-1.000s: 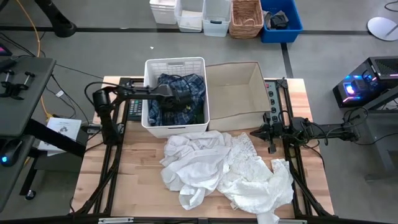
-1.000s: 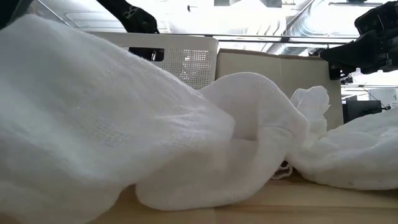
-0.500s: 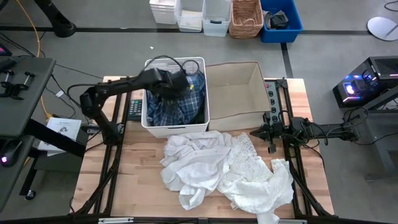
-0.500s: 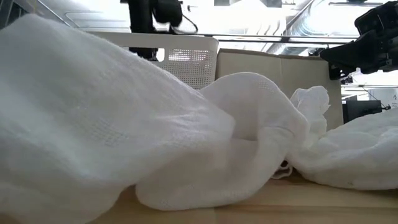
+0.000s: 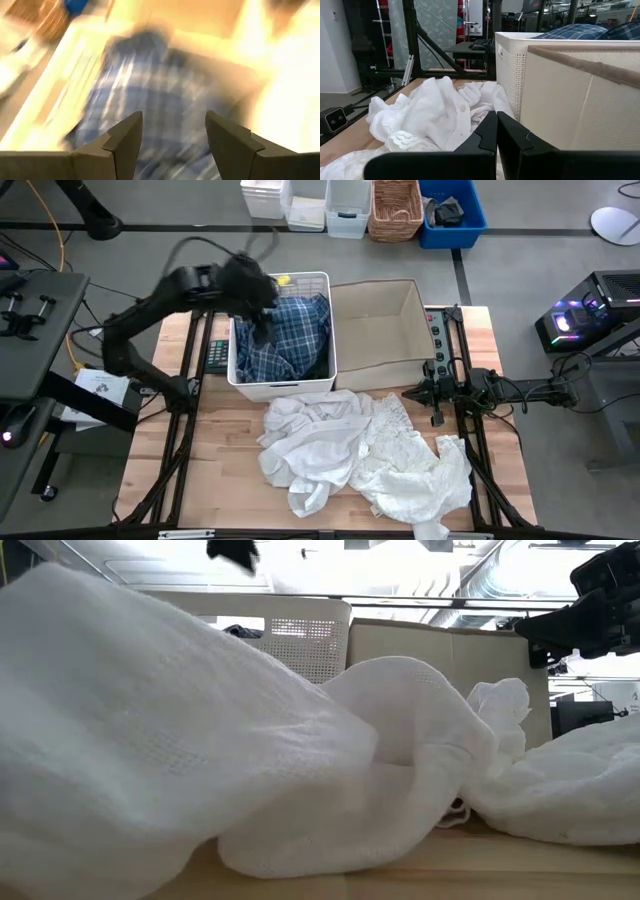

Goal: Sort clothes
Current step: Put the white long sleeve into the laundry organizer

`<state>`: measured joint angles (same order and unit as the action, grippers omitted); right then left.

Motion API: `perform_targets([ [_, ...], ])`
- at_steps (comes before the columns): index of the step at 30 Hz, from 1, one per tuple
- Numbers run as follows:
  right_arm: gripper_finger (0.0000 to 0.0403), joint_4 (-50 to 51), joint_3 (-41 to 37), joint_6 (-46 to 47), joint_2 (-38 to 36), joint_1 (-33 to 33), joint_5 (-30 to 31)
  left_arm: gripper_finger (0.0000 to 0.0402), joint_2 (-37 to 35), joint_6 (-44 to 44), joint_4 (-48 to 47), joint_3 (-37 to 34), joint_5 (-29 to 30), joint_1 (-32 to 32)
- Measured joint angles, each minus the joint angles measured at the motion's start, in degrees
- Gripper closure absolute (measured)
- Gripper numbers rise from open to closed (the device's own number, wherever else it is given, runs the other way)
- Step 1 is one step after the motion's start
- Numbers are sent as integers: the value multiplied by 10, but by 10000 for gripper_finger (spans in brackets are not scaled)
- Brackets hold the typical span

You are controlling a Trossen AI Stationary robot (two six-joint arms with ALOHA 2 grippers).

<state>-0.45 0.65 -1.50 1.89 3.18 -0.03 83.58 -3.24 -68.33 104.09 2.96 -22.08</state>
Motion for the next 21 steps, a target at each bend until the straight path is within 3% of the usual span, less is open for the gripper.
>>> perform_targets([
  [4, 402, 0, 0, 0, 0, 0, 0, 197, -60, 126, 89, -10, -40, 37],
  [8, 402, 0, 0, 0, 0, 0, 0, 200, -124, 196, 166, -69, -11, 134],
  [11, 402, 0, 0, 0, 0, 0, 0, 200, -176, 247, 240, -161, 78, 235],
  [15, 402, 0, 0, 0, 0, 0, 0, 200, -236, 337, 421, -332, 256, 363],
  [18, 402, 0, 0, 0, 0, 0, 0, 200, -255, 371, 580, -445, 360, 427],
  [21, 402, -8, 0, 0, 0, 0, 0, 200, -261, 399, 685, -513, 416, 458],
])
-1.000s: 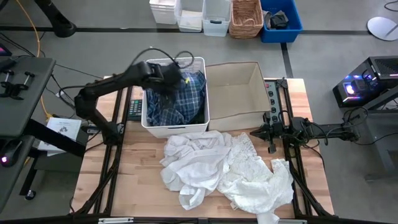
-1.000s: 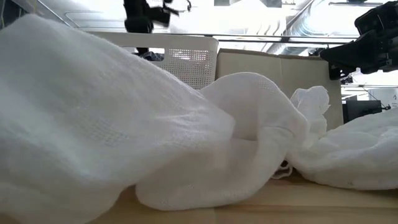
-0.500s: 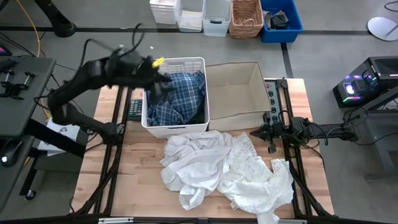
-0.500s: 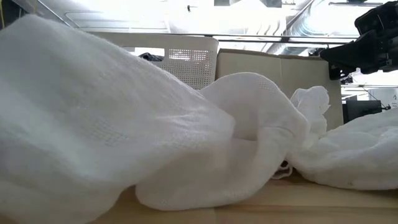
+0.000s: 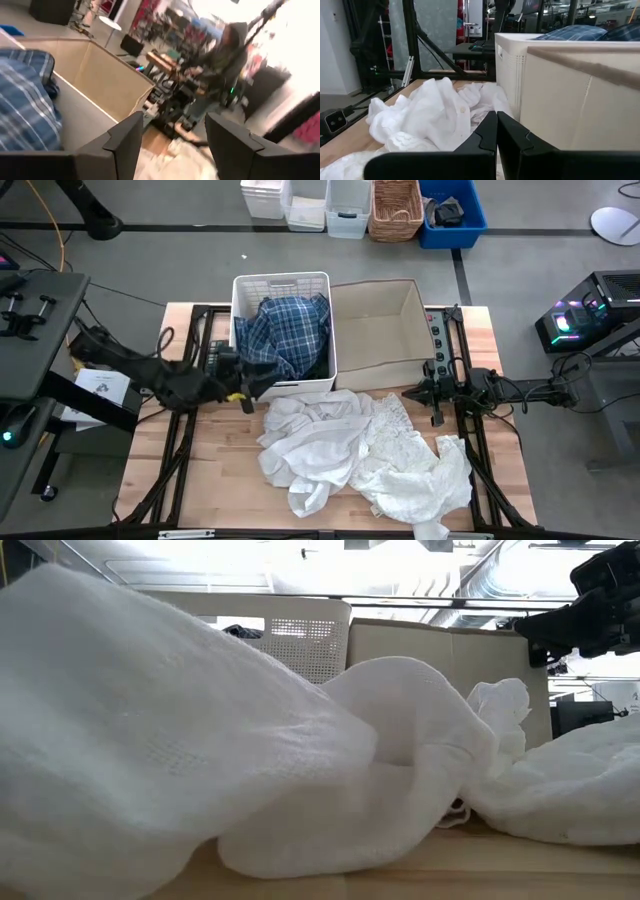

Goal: Sort clothes
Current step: Put the white long sleeve into the laundry organizer

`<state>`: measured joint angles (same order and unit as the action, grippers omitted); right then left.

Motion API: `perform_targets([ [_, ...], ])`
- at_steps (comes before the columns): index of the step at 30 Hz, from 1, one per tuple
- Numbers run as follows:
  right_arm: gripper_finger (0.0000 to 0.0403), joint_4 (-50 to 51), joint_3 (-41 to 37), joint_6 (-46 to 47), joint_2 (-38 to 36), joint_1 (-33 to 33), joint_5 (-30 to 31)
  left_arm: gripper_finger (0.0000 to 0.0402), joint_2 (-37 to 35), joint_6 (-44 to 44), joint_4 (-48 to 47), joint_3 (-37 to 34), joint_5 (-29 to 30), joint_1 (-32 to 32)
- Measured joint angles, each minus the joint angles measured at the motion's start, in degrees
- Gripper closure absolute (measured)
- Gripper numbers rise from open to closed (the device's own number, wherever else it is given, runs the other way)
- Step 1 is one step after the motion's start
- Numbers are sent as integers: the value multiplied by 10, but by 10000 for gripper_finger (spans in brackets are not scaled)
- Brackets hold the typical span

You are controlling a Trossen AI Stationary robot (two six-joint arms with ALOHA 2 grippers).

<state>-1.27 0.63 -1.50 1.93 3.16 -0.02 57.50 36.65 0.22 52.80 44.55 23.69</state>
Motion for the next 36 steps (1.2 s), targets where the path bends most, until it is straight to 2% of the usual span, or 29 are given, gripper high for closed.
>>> perform_targets([
  [2, 402, -33, 0, 49, 0, 0, -4, 201, -3, 11, 19, -15, 18, 9],
  [4, 402, -109, 0, 172, 0, 0, -9, 201, -8, 3, 23, -14, 30, 13],
  [7, 402, -246, 0, 315, 2, 0, 31, 201, -26, -47, 29, -8, 35, 14],
  [9, 402, -359, 3, 342, 20, 6, 30, 201, -43, -90, 28, -2, 46, 13],
  [11, 402, -396, 42, 345, 60, 26, 15, 201, -62, -139, 29, 3, 59, 13],
  [13, 402, -328, 120, 330, 125, 60, -2, 201, -84, -185, 28, 6, 74, 13],
  [19, 402, 148, 424, 215, 419, 148, -48, 201, -149, -250, 27, 7, 93, 13],
  [22, 402, 314, 538, 207, 554, 161, -42, 201, -170, -273, 26, 7, 87, 13],
  [24, 402, 363, 602, 200, 635, 153, -22, 201, -180, -285, 24, 7, 83, 13],
  [26, 397, 370, 654, 189, 706, 142, 6, 201, -186, -289, 19, 7, 79, 13],
  [29, 378, 365, 735, 158, 808, 120, 4, 201, -196, -288, -1, 7, 55, 13],
  [32, 337, 386, 823, 144, 898, 102, -6, 201, -202, -288, -10, 7, 29, 13],
  [36, 261, 431, 923, 130, 1005, 98, -6, 201, -208, -289, -24, 7, 6, 13],
])
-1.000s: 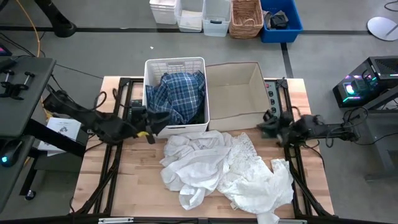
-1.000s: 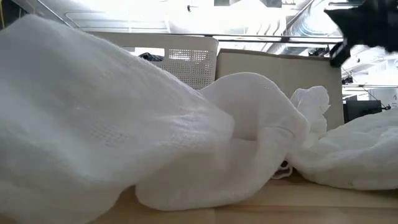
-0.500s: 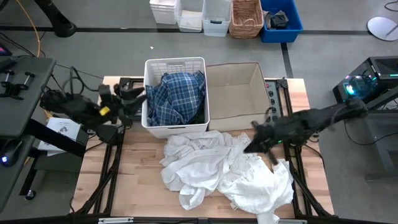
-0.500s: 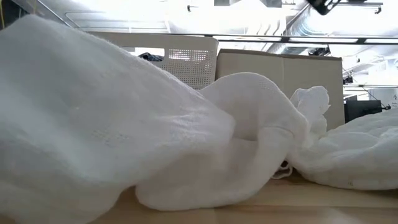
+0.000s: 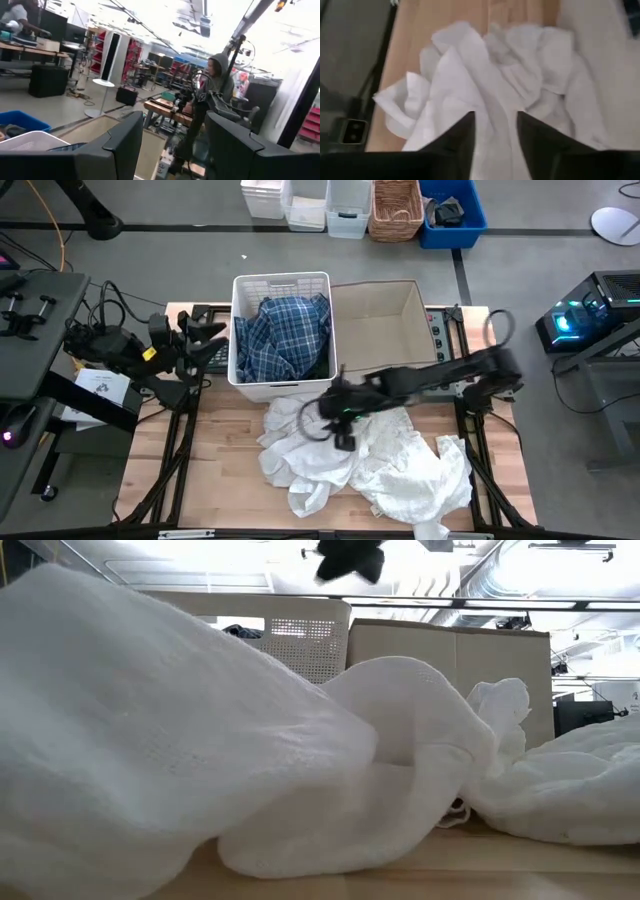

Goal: Sort clothes
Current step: Put the white long sleeve into the laundry organizer

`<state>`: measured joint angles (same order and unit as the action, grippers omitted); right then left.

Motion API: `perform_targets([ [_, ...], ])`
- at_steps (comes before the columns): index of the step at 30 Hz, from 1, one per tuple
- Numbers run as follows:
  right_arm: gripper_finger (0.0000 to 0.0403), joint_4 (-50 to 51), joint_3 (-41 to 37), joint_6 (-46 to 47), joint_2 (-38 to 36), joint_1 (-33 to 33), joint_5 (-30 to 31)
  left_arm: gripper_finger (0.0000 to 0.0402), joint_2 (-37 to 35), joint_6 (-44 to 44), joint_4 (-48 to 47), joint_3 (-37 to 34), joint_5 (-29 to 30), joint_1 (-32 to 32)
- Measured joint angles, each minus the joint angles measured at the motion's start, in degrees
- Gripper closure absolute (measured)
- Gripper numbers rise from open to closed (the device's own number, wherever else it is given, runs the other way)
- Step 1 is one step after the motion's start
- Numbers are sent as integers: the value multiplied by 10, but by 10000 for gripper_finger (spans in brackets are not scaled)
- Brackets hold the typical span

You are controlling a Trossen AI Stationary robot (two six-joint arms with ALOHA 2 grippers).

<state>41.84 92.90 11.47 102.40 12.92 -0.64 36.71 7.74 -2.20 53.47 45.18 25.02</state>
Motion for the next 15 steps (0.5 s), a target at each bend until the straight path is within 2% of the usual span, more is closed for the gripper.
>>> perform_targets([
  [4, 188, 53, 81, -38, 98, 10, -3, 201, -7, 1, -42, 0, -15, 0],
  [7, 151, 109, 133, -45, 169, 16, -4, 201, -12, 1, -70, 0, -26, 0],
  [10, 133, 146, 169, -35, 225, 18, 0, 201, -15, 11, -86, 0, -29, 0],
  [15, 132, 155, 183, 4, 294, 12, 51, 201, -18, 11, -96, 0, -29, 0],
])
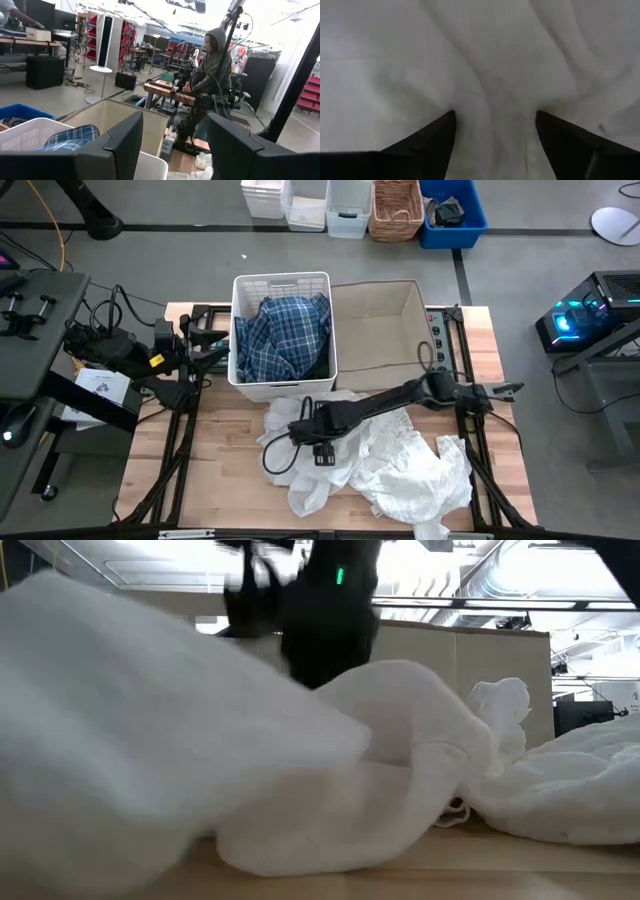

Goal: Sort clothes
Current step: Put the white long sleeve into the laundry organizer

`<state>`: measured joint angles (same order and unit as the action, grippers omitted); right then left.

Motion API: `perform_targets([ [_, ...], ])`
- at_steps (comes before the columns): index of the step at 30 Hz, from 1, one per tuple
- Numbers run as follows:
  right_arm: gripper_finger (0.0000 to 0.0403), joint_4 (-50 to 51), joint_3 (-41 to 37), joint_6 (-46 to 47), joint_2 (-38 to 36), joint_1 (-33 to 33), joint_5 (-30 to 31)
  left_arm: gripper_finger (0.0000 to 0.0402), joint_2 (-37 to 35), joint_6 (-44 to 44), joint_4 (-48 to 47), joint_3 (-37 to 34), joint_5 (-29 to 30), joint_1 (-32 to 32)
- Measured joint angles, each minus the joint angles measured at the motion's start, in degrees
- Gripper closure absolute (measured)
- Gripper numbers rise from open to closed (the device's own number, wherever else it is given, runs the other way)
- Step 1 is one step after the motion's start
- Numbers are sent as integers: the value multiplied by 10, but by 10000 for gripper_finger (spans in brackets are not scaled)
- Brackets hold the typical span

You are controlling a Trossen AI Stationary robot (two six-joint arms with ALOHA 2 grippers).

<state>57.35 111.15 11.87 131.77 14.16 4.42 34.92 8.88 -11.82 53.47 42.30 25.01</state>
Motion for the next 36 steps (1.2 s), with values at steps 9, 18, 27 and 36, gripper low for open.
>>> perform_targets([
  [9, 258, 45, 8, 20, 79, 9, 8, 201, 0, 1, 13, 0, 3, 0],
  [18, 389, 95, 49, -89, -34, 9, 74, 201, -4, 0, 40, 0, 26, 0],
  [27, 389, 136, 121, -144, -328, -14, 151, 201, -4, 0, 48, 0, 76, 0],
  [36, 389, 141, 137, -116, -462, -141, 491, 201, 2, 18, 56, 0, 93, 0],
])
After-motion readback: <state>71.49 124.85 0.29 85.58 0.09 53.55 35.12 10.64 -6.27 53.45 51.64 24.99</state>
